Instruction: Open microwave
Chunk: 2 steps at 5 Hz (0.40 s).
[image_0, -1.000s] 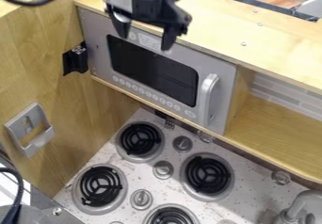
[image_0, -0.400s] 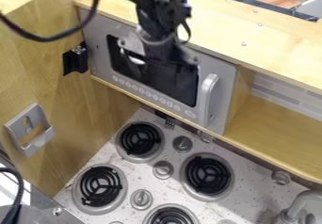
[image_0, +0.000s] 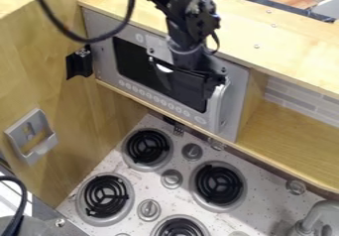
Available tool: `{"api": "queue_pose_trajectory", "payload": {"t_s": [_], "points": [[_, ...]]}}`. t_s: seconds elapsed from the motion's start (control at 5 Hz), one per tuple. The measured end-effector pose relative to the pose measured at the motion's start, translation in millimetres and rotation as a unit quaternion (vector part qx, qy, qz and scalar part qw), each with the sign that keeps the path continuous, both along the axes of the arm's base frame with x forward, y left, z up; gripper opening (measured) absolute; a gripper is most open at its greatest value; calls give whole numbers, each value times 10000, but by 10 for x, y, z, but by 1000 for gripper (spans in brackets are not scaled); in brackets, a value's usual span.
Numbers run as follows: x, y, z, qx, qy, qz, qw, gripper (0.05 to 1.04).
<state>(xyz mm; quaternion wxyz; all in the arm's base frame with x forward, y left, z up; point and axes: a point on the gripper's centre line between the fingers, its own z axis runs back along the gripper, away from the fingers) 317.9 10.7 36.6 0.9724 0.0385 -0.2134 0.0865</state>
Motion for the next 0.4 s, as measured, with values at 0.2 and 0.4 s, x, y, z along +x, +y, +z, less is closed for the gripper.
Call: {"api": "queue_pose_trajectory", "payload": {"t_s": [0.2,0.4], "points": [[61,-54,-86,-26,68,-131,9999,1001],[130,-127,-173,-100,150,-282,9994,1001]]}}
